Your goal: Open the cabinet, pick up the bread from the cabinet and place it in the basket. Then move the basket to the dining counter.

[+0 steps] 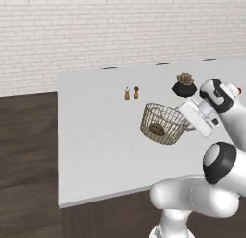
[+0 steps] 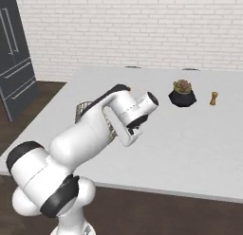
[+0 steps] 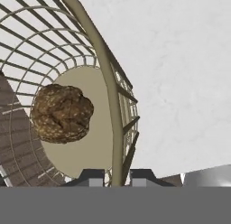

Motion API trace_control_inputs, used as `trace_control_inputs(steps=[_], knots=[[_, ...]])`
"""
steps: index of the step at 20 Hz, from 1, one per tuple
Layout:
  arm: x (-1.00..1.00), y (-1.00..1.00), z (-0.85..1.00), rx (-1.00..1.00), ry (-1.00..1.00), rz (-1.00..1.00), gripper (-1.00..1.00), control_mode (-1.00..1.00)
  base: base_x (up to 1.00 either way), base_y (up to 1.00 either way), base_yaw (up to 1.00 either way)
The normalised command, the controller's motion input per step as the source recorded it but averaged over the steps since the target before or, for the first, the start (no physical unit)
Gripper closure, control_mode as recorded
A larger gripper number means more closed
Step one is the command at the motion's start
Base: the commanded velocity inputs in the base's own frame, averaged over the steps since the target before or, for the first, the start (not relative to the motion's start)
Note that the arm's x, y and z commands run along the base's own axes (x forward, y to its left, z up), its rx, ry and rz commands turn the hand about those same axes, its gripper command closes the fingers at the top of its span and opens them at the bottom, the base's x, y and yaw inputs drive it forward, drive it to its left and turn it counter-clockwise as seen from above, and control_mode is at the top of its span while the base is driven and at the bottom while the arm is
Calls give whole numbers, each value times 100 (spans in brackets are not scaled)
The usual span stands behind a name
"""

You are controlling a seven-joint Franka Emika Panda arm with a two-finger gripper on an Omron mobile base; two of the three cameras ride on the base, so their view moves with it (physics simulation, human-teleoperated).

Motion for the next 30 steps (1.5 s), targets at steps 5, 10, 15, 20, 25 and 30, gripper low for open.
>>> trace_control_inputs(steps=[5,10,15,20,25,30], knots=[[65,42,-15,-37,-14,-22,100,-100,0,0,0],[34,66,-26,-51,-14,-25,100,-100,0,0,0],[23,11,-35,-25,-3,-13,100,-100,0,0,0],[40,-24,-47,-1,7,0,100,-100,0,0,0],[20,-11,-44,-2,1,0,100,-100,0,0,0],[0,0,-8,-1,0,0,-100,-100,0,0,0]])
